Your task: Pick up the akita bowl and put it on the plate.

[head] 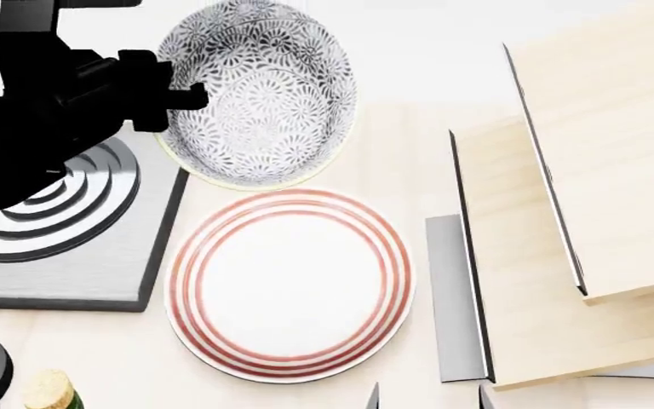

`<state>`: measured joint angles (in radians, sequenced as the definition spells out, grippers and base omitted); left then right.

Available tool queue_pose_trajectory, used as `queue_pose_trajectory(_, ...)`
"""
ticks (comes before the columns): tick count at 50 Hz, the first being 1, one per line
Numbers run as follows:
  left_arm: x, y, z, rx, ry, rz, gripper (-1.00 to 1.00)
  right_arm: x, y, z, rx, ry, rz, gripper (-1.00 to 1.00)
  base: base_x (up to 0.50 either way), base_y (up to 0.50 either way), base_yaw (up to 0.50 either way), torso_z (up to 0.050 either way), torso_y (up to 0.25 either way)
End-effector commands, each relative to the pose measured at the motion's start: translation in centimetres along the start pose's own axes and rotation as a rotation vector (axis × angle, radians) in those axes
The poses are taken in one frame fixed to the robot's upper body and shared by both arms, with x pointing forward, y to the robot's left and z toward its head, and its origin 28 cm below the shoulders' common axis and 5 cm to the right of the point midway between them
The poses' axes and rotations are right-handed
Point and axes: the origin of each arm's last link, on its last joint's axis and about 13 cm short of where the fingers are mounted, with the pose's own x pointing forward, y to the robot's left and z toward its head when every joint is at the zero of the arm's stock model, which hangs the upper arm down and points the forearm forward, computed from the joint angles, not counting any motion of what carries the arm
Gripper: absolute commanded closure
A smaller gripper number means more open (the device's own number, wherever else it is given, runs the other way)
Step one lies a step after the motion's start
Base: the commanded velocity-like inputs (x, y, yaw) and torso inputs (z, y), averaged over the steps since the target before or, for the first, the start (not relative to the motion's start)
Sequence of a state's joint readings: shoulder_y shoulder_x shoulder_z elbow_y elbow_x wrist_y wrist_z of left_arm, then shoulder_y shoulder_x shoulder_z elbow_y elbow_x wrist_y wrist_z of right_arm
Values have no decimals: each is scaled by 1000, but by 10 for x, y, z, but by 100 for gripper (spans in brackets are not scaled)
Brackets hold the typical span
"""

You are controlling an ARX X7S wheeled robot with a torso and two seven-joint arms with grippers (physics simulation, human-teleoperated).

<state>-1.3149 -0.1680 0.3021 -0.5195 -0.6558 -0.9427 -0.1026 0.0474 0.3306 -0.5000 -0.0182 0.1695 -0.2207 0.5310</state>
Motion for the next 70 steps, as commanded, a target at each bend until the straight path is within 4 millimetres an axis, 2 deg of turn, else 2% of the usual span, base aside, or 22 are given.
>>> queue_pose_trajectory(1, 0, -1, 1, 5, -15, -4, 100, 0, 0, 0, -1, 4, -1, -100, 0, 0, 0, 0, 0)
queue_pose_trajectory(8, -1, -3, 2, -9, -21, -17, 100, 1, 0, 0, -1, 2, -2, -100, 0, 0, 0, 0, 0)
queue_pose_trajectory(15, -3, -5, -1, 105, -52, -12, 100, 1, 0, 1, -2, 1, 0, -100, 0, 0, 0, 2, -34)
queue_pose_trajectory(22, -3, -5, -1, 6, -22, -44, 100, 0, 0, -1, -2, 6, 0, -100, 0, 0, 0, 10, -98)
queue_pose_trajectory(32, -4, -3, -5, 34, -14, -34, 100, 0, 1, -2, -4, 8, 5, -100, 0, 0, 0, 0, 0)
queue_pose_trajectory(40, 1, -1, -20, 109, -1, -28, 100, 0, 1, -3, -5, 13, 5, -100, 0, 0, 0, 1, -16)
queue_pose_trajectory(41, 2, 0, -21, 36, 22, -48, 100, 1, 2, -4, -6, 14, 5, -100, 0, 0, 0, 6, -102)
queue_pose_trajectory(53, 5, 1, -33, 61, 25, -43, 100, 0, 2, -4, -8, 15, 5, -100, 0, 0, 0, 1, -6)
queue_pose_trajectory(60, 6, -2, -44, 145, 55, -73, 100, 1, 1, -4, -10, 15, 3, -100, 0, 0, 0, 0, -16)
queue_pose_trajectory(62, 7, -2, -44, 139, 44, -64, 100, 1, 1, -4, -9, 15, 3, -100, 0, 0, 0, 1, -179)
queue_pose_trajectory(63, 8, -1, -41, 62, 57, -71, 100, 1, 1, -4, -9, 15, 3, -100, 0, 0, 0, 5, -135)
queue_pose_trajectory(68, 7, 0, -40, 33, 50, -68, 100, 1, 1, -3, -9, 15, 4, -100, 0, 0, 0, 3, -4)
queue_pose_trajectory(70, 7, 0, -41, 76, 32, -64, 100, 1, 1, -4, -9, 15, 5, -100, 0, 0, 0, 0, 0)
